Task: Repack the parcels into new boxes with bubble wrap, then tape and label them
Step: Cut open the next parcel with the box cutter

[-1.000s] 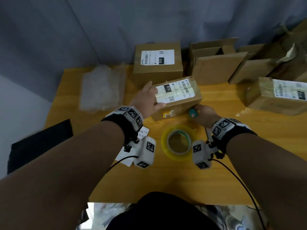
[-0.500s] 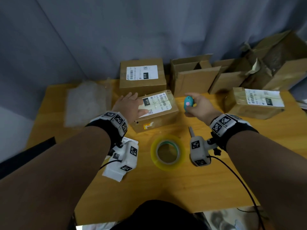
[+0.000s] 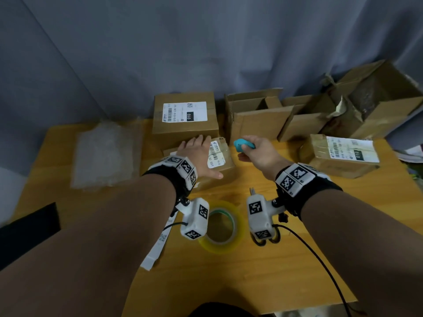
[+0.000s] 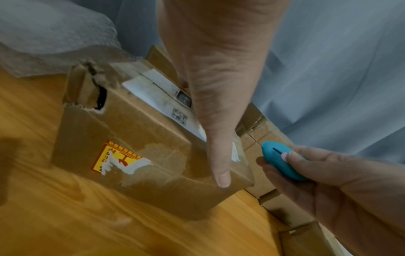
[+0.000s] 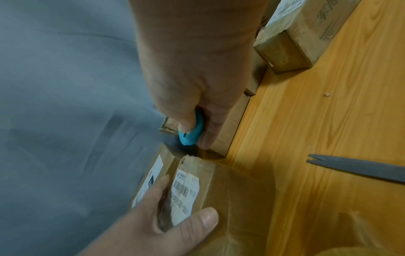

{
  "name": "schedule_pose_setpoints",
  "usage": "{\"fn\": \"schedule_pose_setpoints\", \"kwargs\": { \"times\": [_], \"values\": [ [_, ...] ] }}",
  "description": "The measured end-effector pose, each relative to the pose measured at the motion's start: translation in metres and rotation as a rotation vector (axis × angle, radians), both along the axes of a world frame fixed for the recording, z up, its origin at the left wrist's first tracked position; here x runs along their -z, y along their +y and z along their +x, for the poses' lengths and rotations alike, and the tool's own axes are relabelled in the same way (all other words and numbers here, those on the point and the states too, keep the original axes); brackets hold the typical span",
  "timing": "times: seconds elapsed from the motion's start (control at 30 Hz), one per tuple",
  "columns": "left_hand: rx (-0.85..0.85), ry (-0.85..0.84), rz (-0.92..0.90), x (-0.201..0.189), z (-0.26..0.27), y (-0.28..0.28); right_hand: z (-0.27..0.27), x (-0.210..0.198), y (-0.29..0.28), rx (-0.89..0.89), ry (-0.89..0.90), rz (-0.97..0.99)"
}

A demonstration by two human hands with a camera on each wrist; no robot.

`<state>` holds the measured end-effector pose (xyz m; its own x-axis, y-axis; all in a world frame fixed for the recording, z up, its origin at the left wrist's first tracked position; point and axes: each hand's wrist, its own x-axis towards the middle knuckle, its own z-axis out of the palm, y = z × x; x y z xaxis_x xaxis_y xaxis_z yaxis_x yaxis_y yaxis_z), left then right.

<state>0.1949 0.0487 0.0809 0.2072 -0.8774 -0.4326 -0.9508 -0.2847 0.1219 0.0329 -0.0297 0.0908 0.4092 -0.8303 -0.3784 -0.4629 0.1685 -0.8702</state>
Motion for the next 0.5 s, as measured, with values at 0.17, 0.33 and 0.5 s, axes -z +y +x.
{"fn": "schedule_pose_setpoints", "kwargs": {
  "times": [0.17,0.33,0.5],
  "values": [
    [-0.076,0.024,-0.048,0.01,0.001,0.001,-0.001,0.004,-0.004,-0.058,0.023,-0.007],
    [-0.14,0.094,-0.116,0.013,0.001,0.004,0.008,0.01,-0.012,-0.064,0.076,-0.077],
    [-0.162,0.132,-0.133,0.013,0.002,0.004,0.016,0.017,-0.016,-0.03,0.126,-0.06]
  ]
}}
